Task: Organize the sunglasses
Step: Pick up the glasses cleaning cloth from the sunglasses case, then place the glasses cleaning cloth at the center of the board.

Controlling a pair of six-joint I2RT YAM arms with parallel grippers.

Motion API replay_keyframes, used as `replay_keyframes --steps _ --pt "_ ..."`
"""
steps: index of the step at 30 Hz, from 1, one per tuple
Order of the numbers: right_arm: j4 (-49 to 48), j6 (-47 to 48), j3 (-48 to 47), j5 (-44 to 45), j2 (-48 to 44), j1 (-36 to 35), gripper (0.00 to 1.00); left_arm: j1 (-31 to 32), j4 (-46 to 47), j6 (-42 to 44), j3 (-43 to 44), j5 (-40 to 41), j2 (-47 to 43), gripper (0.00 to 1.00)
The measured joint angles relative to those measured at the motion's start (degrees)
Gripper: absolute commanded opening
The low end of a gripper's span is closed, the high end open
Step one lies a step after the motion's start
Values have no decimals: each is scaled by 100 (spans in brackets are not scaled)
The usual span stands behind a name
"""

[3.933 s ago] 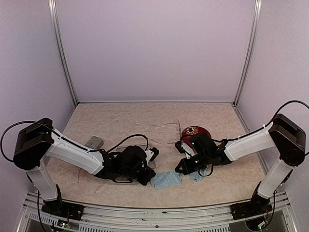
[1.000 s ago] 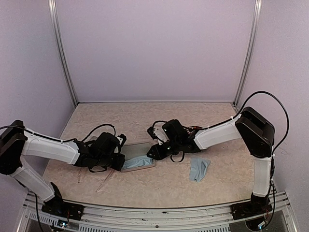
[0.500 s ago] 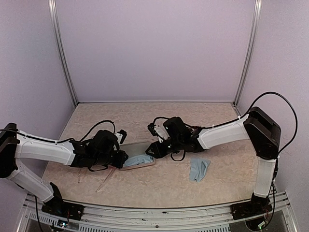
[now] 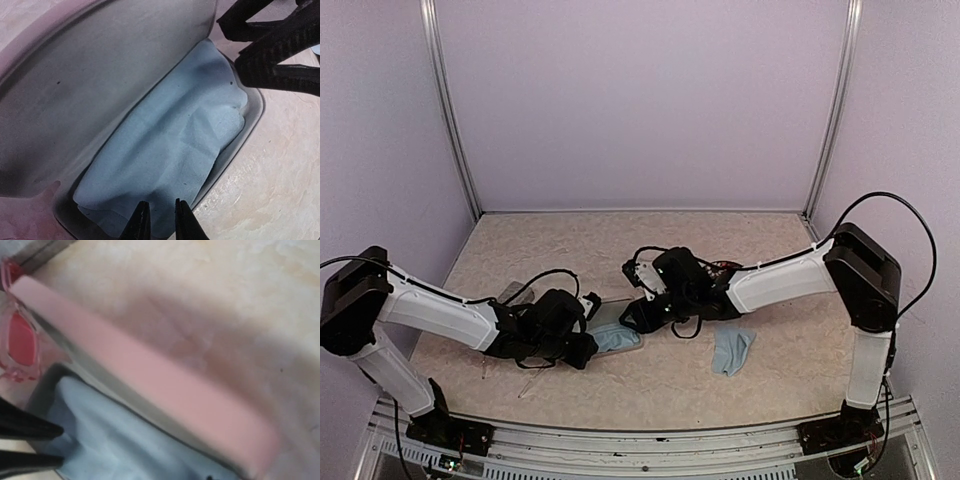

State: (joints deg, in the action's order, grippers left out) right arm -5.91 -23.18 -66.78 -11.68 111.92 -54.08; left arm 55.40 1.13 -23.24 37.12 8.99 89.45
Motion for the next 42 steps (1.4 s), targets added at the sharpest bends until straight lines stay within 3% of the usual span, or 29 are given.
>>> replay_keyframes --steps 12,16,23,34,42 --pt "369 96 0 345 243 -238 31 103 35 -68 87 13 120 18" --pt "422 131 -2 485 254 -286 23 107 35 -81 87 50 122 17" --pt "595 173 -17 702 269 -363 0 125 33 -101 85 92 127 17" --pt "293 114 319 584 -122 -363 0 129 74 -103 -37 313 -754 19" --pt "-125 -37 540 269 -946 -354 0 232 153 -98 -289 549 -1792 27"
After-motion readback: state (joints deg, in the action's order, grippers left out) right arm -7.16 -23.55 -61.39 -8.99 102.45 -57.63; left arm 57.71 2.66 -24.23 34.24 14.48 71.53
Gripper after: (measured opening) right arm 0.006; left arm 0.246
